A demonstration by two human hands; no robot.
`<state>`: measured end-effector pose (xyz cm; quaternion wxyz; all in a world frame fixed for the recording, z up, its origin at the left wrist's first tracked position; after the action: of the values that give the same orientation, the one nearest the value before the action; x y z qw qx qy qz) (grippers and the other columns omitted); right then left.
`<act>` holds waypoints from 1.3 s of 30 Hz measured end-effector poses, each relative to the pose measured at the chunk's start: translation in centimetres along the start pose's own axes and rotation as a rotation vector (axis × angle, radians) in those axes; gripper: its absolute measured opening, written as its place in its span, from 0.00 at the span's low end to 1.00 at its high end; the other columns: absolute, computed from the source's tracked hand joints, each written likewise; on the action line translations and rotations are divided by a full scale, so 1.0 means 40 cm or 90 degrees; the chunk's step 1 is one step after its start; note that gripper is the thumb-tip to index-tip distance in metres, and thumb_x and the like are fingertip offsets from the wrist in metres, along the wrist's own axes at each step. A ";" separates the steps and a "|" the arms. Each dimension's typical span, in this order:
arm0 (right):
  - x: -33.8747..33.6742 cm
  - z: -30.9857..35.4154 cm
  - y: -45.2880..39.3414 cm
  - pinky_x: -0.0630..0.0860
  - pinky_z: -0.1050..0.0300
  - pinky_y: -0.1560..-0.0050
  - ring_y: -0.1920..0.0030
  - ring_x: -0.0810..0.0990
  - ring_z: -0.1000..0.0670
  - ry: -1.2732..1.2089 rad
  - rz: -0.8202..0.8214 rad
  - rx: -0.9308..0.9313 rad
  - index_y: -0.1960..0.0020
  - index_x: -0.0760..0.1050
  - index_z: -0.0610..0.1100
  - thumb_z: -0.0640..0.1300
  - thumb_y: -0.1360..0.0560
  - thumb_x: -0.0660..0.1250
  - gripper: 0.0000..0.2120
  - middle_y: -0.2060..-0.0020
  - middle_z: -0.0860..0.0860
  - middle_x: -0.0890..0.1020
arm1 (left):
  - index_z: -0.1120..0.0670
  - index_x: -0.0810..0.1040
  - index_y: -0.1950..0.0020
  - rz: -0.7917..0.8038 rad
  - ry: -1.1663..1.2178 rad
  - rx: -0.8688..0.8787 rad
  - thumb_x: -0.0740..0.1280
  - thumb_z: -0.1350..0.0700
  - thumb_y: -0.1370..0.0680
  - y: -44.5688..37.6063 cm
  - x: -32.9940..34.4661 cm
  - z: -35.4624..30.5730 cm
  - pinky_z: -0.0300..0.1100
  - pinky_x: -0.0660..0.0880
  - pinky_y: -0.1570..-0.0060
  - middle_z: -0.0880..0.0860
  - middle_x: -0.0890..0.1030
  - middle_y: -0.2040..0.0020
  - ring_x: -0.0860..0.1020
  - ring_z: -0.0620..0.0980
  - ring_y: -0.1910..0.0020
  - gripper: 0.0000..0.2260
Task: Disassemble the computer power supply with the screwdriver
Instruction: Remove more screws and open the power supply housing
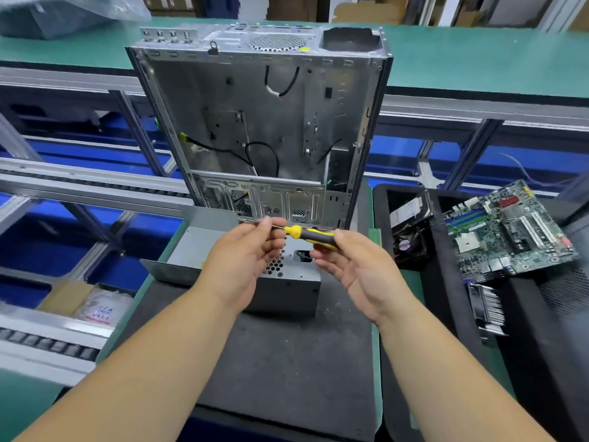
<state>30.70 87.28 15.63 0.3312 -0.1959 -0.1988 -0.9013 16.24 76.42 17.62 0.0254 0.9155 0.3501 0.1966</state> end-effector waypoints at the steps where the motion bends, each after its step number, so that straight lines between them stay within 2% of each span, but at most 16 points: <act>1: -0.017 -0.003 -0.007 0.80 0.58 0.57 0.59 0.84 0.49 0.052 -0.037 0.018 0.49 0.77 0.42 0.47 0.19 0.64 0.09 0.57 0.47 0.85 | 0.57 0.83 0.52 -0.013 -0.012 0.005 0.61 0.56 0.17 -0.007 -0.005 -0.002 0.32 0.77 0.62 0.48 0.82 0.64 0.78 0.41 0.66 0.12; 3: -0.061 -0.017 -0.018 0.75 0.59 0.60 0.63 0.81 0.51 0.159 -0.137 0.085 0.51 0.78 0.44 0.54 0.19 0.64 0.13 0.60 0.49 0.83 | 0.58 0.81 0.52 -0.038 -0.018 0.008 0.60 0.56 0.17 -0.021 -0.020 -0.005 0.32 0.77 0.63 0.47 0.81 0.66 0.77 0.41 0.68 0.12; 5: -0.090 -0.043 -0.022 0.71 0.56 0.60 0.64 0.78 0.49 0.207 -0.176 0.187 0.53 0.77 0.44 0.56 0.20 0.63 0.15 0.61 0.48 0.82 | 0.58 0.81 0.52 -0.061 0.001 -0.007 0.60 0.56 0.16 -0.033 -0.035 -0.005 0.32 0.76 0.65 0.47 0.79 0.68 0.76 0.41 0.69 0.12; 8: -0.090 -0.086 -0.020 0.69 0.52 0.56 0.62 0.78 0.47 0.223 -0.123 0.316 0.54 0.77 0.43 0.59 0.20 0.61 0.19 0.63 0.46 0.83 | 0.58 0.80 0.53 -0.083 0.049 -0.043 0.59 0.56 0.16 -0.046 -0.048 0.002 0.32 0.76 0.67 0.47 0.78 0.69 0.75 0.41 0.71 0.12; 10: -0.075 -0.103 -0.020 0.68 0.52 0.55 0.62 0.78 0.47 0.220 -0.076 0.346 0.57 0.76 0.44 0.61 0.21 0.61 0.21 0.66 0.47 0.82 | 0.58 0.80 0.53 -0.082 0.076 -0.059 0.59 0.56 0.16 -0.053 -0.051 0.006 0.33 0.76 0.67 0.47 0.78 0.70 0.75 0.41 0.72 0.12; 14: -0.050 -0.110 -0.038 0.67 0.52 0.47 0.64 0.76 0.47 0.175 -0.027 0.320 0.63 0.75 0.45 0.58 0.21 0.62 0.20 0.71 0.49 0.80 | 0.58 0.80 0.53 -0.077 0.102 -0.078 0.59 0.56 0.16 -0.061 -0.058 0.008 0.33 0.77 0.66 0.48 0.78 0.70 0.75 0.41 0.72 0.13; 18: -0.036 -0.107 -0.048 0.67 0.56 0.60 0.72 0.73 0.52 0.192 0.016 0.325 0.57 0.74 0.46 0.59 0.22 0.63 0.16 0.74 0.52 0.74 | 0.59 0.80 0.55 -0.081 0.155 -0.104 0.60 0.56 0.17 -0.061 -0.073 0.011 0.35 0.77 0.67 0.50 0.77 0.69 0.74 0.42 0.71 0.13; 22: -0.051 -0.089 -0.062 0.66 0.57 0.64 0.66 0.74 0.52 0.365 -0.045 0.289 0.55 0.77 0.47 0.62 0.23 0.65 0.18 0.64 0.49 0.78 | 0.59 0.80 0.56 -0.074 0.205 -0.124 0.60 0.56 0.17 -0.057 -0.082 0.011 0.36 0.76 0.68 0.50 0.75 0.69 0.73 0.43 0.72 0.13; 25: -0.066 -0.068 -0.089 0.64 0.57 0.62 0.60 0.71 0.53 0.414 -0.081 0.218 0.52 0.80 0.50 0.64 0.23 0.63 0.18 0.58 0.51 0.76 | 0.59 0.79 0.57 -0.070 0.222 -0.132 0.60 0.56 0.17 -0.054 -0.083 0.011 0.36 0.75 0.68 0.51 0.74 0.69 0.72 0.43 0.72 0.13; 28: -0.059 -0.029 -0.136 0.69 0.56 0.56 0.58 0.74 0.54 0.453 -0.079 0.132 0.42 0.77 0.48 0.63 0.22 0.61 0.21 0.55 0.53 0.77 | 0.59 0.78 0.58 -0.074 0.237 -0.137 0.61 0.55 0.17 -0.050 -0.086 0.011 0.36 0.74 0.69 0.51 0.72 0.69 0.70 0.43 0.72 0.13; 30: -0.030 0.004 -0.174 0.73 0.51 0.45 0.52 0.76 0.54 0.573 -0.034 0.091 0.38 0.76 0.50 0.67 0.26 0.60 0.26 0.50 0.55 0.79 | 0.58 0.77 0.59 -0.077 0.232 -0.142 0.61 0.54 0.17 -0.044 -0.086 0.011 0.35 0.73 0.71 0.50 0.70 0.70 0.69 0.43 0.74 0.13; 32: 0.020 0.019 -0.204 0.71 0.47 0.38 0.45 0.76 0.51 0.666 0.060 0.104 0.43 0.78 0.53 0.68 0.29 0.61 0.24 0.45 0.55 0.81 | 0.56 0.78 0.64 -0.081 0.229 -0.143 0.61 0.54 0.17 -0.037 -0.085 0.010 0.33 0.72 0.74 0.49 0.70 0.70 0.67 0.42 0.76 0.16; 34: 0.071 0.018 -0.224 0.69 0.50 0.35 0.38 0.74 0.51 0.722 0.164 0.163 0.44 0.81 0.53 0.67 0.27 0.66 0.21 0.38 0.57 0.78 | 0.56 0.78 0.67 -0.092 0.239 -0.135 0.62 0.55 0.18 -0.026 -0.085 0.010 0.32 0.70 0.76 0.49 0.70 0.69 0.67 0.41 0.77 0.19; 36: 0.114 0.011 -0.233 0.69 0.54 0.36 0.38 0.74 0.53 0.737 0.249 0.244 0.42 0.80 0.51 0.63 0.26 0.69 0.20 0.37 0.58 0.77 | 0.56 0.76 0.65 -0.090 0.230 -0.130 0.61 0.55 0.17 -0.011 -0.087 0.010 0.32 0.70 0.76 0.49 0.69 0.69 0.66 0.42 0.77 0.16; 38: 0.141 0.002 -0.234 0.73 0.54 0.38 0.40 0.79 0.50 0.729 0.319 0.328 0.43 0.81 0.47 0.57 0.25 0.71 0.17 0.38 0.52 0.81 | 0.56 0.74 0.63 -0.081 0.212 -0.140 0.60 0.54 0.17 0.006 -0.092 0.013 0.31 0.69 0.75 0.49 0.68 0.72 0.65 0.42 0.77 0.15; 39: 0.149 -0.001 -0.230 0.73 0.50 0.34 0.38 0.80 0.47 0.726 0.350 0.367 0.41 0.80 0.44 0.54 0.25 0.71 0.18 0.38 0.48 0.82 | 0.56 0.73 0.63 -0.076 0.208 -0.150 0.60 0.54 0.18 0.014 -0.096 0.014 0.31 0.68 0.75 0.49 0.67 0.73 0.65 0.42 0.77 0.15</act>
<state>20.27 90.61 16.39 0.6389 0.3605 -0.1688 -0.6583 14.21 73.54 15.88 0.0865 0.8400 0.3776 0.3799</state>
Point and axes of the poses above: each hand's wrist, its own y-axis away from the middle knuckle, its own x-axis out of the palm, z = x × y, the point moved 4 cm from there along -y, towards the middle knuckle
